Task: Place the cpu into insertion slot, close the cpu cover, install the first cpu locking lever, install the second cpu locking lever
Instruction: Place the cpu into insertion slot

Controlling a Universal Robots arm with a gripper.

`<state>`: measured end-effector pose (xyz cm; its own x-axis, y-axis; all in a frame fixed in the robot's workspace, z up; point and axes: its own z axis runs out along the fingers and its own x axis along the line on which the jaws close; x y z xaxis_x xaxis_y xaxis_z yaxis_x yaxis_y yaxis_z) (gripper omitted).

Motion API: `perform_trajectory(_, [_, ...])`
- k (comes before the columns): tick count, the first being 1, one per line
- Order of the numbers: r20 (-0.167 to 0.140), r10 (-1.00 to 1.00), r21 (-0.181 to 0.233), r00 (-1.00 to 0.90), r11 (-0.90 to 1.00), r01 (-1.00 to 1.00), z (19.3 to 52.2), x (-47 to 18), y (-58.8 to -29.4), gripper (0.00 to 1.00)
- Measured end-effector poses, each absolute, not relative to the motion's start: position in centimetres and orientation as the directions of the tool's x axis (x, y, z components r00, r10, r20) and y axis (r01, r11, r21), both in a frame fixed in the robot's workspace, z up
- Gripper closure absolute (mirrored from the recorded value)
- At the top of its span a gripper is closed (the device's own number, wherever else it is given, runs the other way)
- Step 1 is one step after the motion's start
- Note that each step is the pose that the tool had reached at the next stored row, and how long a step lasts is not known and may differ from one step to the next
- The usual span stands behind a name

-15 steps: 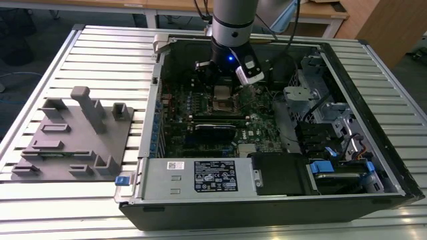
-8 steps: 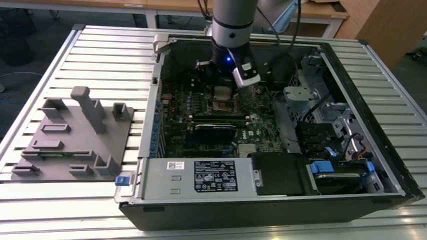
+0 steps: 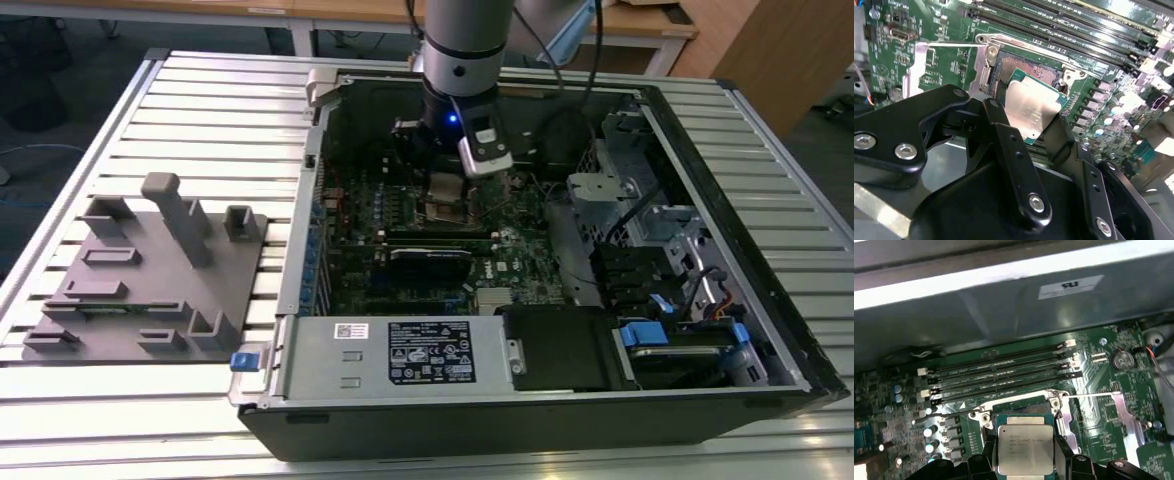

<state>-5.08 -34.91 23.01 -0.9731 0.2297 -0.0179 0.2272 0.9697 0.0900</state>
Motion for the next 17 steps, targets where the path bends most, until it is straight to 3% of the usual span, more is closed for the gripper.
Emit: perform_trajectory(17, [-0.017,0.401,0.092,-0.916,0.913,0.398,23.03,-5.09,-34.91,0.46])
